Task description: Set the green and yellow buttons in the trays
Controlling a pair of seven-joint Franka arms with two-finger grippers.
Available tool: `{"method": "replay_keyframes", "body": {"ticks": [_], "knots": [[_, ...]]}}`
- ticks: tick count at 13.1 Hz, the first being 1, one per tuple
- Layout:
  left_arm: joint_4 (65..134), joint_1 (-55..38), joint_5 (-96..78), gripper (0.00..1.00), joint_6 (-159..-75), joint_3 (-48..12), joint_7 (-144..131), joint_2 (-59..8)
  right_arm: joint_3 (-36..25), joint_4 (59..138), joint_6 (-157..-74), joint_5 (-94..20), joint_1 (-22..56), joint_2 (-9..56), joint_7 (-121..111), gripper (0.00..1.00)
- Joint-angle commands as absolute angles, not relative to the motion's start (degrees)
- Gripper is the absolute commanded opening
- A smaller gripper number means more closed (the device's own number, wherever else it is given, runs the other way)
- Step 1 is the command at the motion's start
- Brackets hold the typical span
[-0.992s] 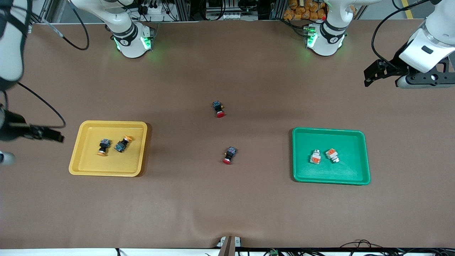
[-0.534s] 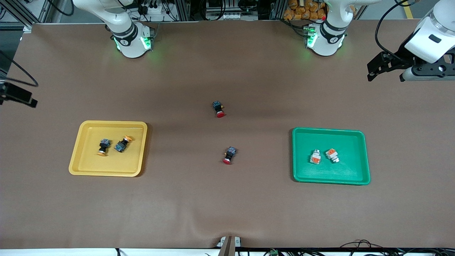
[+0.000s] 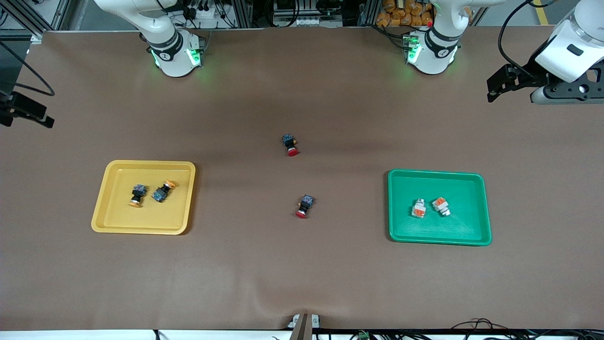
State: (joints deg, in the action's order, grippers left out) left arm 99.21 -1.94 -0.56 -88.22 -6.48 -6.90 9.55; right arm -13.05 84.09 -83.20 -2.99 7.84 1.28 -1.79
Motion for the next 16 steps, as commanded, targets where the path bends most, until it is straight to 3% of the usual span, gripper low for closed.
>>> {"method": "replay_keyframes", "body": {"ticks": [1, 5, 9, 16], "knots": [[97.0, -2.0, 0.7, 1.00, -86.4, -6.9, -6.6, 9.1, -12.1, 86.7, -83.7, -0.1, 10.3, -1.4, -1.9, 1.00], [96.5, -1.8, 0.7, 1.00, -86.4, -6.9, -6.5, 8.9, -12.0, 86.4, -84.6, 0.2, 10.0, -1.1, -1.9, 1.00], [96.1, -1.7, 0.7, 1.00, -86.4, -6.9, -6.0, 8.7, -4.0, 86.5, -84.5, 0.0, 2.3, -1.3, -2.0, 1.00], [93.7, -2.2, 1.1, 1.00, -85.3, -6.9, -6.1, 7.1, -3.3, 86.7, -84.0, -0.7, 0.3, -1.3, -4.2, 1.00]]}}
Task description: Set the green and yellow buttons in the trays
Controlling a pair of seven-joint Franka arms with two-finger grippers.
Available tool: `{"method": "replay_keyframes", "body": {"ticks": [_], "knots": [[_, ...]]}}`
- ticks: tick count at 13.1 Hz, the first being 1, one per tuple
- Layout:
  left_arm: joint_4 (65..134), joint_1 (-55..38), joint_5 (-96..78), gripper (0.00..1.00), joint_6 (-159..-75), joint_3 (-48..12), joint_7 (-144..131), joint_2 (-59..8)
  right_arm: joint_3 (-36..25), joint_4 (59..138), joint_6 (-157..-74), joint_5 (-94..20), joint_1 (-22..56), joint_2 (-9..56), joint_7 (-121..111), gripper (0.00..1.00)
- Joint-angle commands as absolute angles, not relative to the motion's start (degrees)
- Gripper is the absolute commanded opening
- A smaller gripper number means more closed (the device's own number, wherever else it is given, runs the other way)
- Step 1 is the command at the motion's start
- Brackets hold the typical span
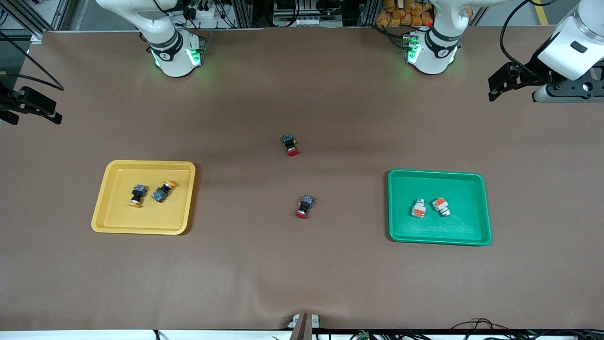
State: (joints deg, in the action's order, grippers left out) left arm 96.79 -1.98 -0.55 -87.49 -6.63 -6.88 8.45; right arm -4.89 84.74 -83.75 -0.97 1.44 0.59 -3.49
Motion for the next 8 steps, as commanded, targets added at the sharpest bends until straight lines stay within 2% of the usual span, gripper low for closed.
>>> {"method": "replay_keyframes", "body": {"ticks": [1, 8], "knots": [[93.5, -2.2, 1.6, 1.00, -85.0, -6.9, -6.1, 6.9, -3.4, 86.7, -84.0, -0.6, 0.5, -1.3, -4.2, 1.00], [92.3, -2.2, 1.8, 1.00, -85.0, -6.9, -6.1, 6.2, -3.3, 86.7, -84.1, -0.4, 0.4, -1.4, -4.3, 1.00]]}}
